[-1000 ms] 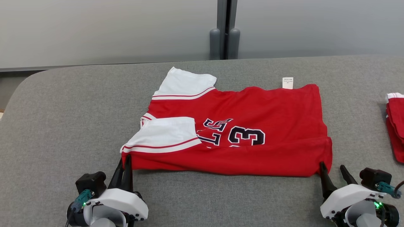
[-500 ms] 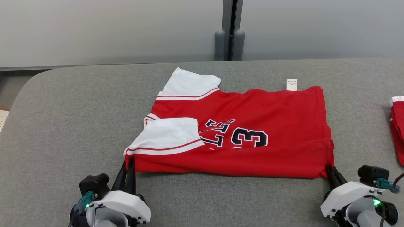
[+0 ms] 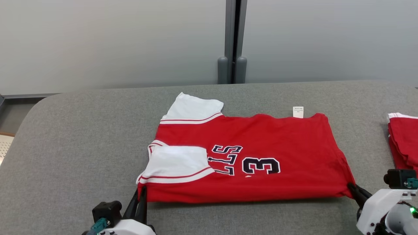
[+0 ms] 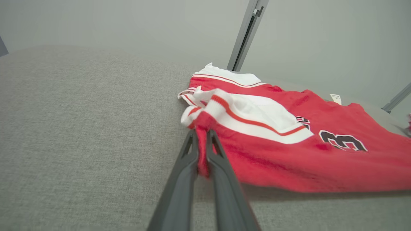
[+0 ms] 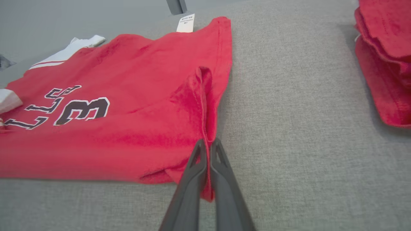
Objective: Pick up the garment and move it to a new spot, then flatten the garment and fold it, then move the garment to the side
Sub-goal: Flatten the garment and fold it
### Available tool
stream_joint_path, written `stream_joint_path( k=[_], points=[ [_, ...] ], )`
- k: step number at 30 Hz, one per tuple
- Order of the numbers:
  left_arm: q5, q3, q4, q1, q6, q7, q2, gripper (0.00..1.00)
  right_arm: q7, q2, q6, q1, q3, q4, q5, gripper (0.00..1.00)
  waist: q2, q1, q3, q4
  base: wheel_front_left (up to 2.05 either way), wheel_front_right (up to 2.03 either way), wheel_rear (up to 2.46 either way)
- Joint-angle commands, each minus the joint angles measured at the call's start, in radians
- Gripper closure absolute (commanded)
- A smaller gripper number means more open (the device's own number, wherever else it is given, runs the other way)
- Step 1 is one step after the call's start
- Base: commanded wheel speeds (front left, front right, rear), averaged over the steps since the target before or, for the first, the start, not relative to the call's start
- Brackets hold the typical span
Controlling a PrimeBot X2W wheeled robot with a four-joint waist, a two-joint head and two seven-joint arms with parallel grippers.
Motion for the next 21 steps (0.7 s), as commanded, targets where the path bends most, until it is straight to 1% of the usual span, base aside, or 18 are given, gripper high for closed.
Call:
stream_joint_path(
  k=[1,4,7,9,12,13,14,15,19,21],
  points=[
    [0.007,-0.005,0.001,0.020,-0.005,-0.001,0.006,1.00,0.057,-0.052,0.000,0.028,0.023,-0.056,0.053,1.00,-0.0001,0.0000,-0.010,-0.003,0.00,0.00,0.00],
    [0.009,-0.022,0.010,0.046,-0.014,-0.001,0.005,1.00,0.129,-0.125,0.000,0.064,0.050,-0.139,0.128,1.00,-0.0001,0.0000,-0.017,-0.005,0.00,0.00,0.00],
    [0.002,-0.037,0.016,0.071,-0.021,-0.001,0.006,1.00,0.188,-0.178,0.000,0.101,0.063,-0.204,0.193,1.00,-0.0001,0.0000,-0.021,-0.006,0.00,0.00,0.00],
    [0.000,-0.045,0.021,0.085,-0.022,0.004,0.006,1.00,0.208,-0.203,0.000,0.123,0.061,-0.232,0.230,1.00,-0.0001,0.0000,-0.022,-0.006,0.00,0.00,0.00],
    [-0.005,-0.058,0.030,0.101,-0.024,0.017,0.005,1.00,0.235,-0.223,0.000,0.156,0.067,-0.250,0.261,1.00,-0.0001,0.0000,-0.023,-0.005,0.00,0.00,0.00],
    [-0.004,-0.063,0.033,0.101,-0.024,0.021,0.006,1.00,0.235,-0.228,0.000,0.159,0.066,-0.253,0.264,0.77,-0.0001,0.0000,-0.023,-0.004,0.00,0.00,0.00],
    [0.001,-0.066,0.035,0.097,-0.020,0.020,0.006,1.00,0.230,-0.230,0.000,0.160,0.062,-0.250,0.264,0.00,-0.0001,0.0000,-0.021,-0.004,0.00,0.00,0.00],
    [0.008,-0.069,0.038,0.093,-0.012,0.018,0.006,1.00,0.221,-0.234,0.000,0.161,0.060,-0.244,0.253,0.00,-0.0001,0.0000,-0.020,-0.003,0.00,0.00,0.00],
    [0.002,-0.070,0.049,0.086,-0.008,0.015,0.006,1.00,0.176,-0.245,0.000,0.145,0.047,-0.200,0.188,0.00,-0.0001,0.0000,-0.018,-0.003,0.00,0.00,0.00],
    [-0.007,-0.072,0.054,0.080,-0.007,0.014,0.006,0.14,0.130,-0.235,0.000,0.129,0.027,-0.163,0.141,0.00,-0.0001,0.0000,-0.016,-0.004,0.00,0.00,0.00]
  ],
)
